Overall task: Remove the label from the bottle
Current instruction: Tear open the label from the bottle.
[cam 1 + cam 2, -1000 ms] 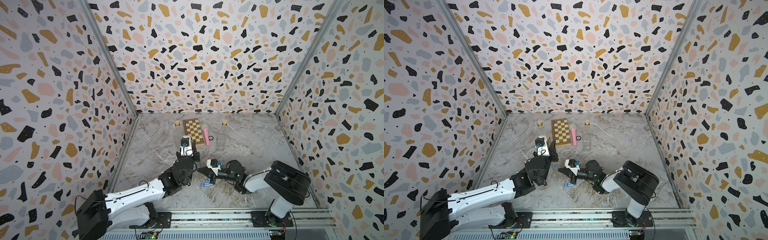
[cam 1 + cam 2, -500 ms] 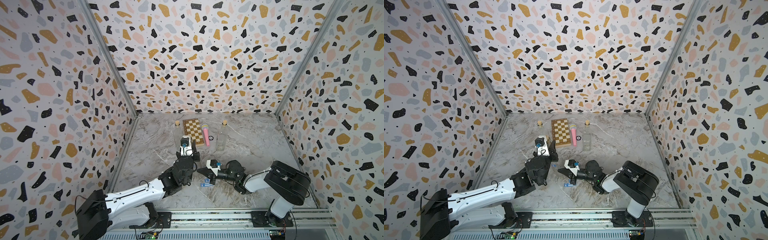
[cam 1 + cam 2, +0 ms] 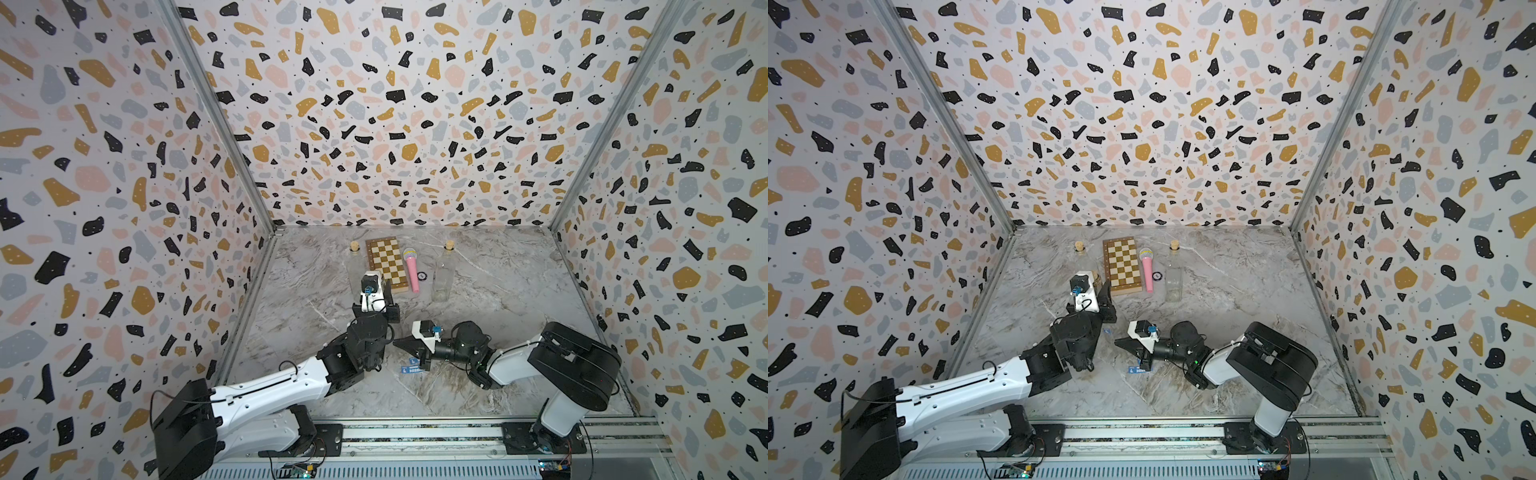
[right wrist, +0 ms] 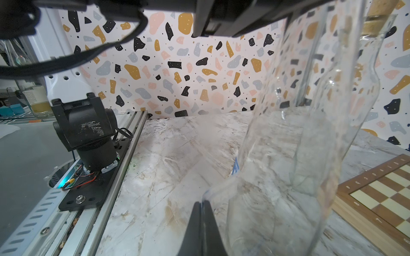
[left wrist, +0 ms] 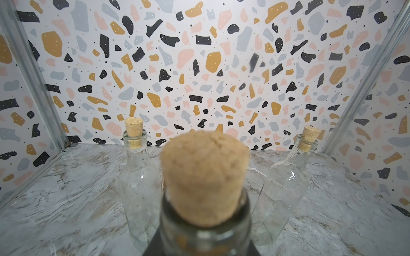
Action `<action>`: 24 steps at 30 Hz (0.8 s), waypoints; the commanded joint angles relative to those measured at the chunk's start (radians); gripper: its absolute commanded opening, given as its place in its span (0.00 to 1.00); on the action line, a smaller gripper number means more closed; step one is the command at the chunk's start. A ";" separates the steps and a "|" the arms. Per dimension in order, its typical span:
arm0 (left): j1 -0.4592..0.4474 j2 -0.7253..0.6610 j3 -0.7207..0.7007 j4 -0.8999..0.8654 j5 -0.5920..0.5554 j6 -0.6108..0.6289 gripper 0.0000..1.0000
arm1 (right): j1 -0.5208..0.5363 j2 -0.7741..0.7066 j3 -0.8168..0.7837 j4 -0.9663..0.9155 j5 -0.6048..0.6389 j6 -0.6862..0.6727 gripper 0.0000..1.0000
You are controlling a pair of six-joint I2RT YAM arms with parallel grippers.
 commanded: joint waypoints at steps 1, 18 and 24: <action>-0.005 0.024 -0.007 -0.059 0.006 -0.039 0.00 | 0.012 -0.040 0.019 0.008 -0.026 -0.006 0.00; -0.006 0.024 -0.006 -0.060 0.008 -0.038 0.00 | 0.016 -0.038 0.027 -0.004 -0.046 -0.009 0.00; -0.006 0.024 -0.007 -0.059 0.007 -0.039 0.00 | 0.018 -0.036 0.031 -0.004 -0.052 -0.009 0.00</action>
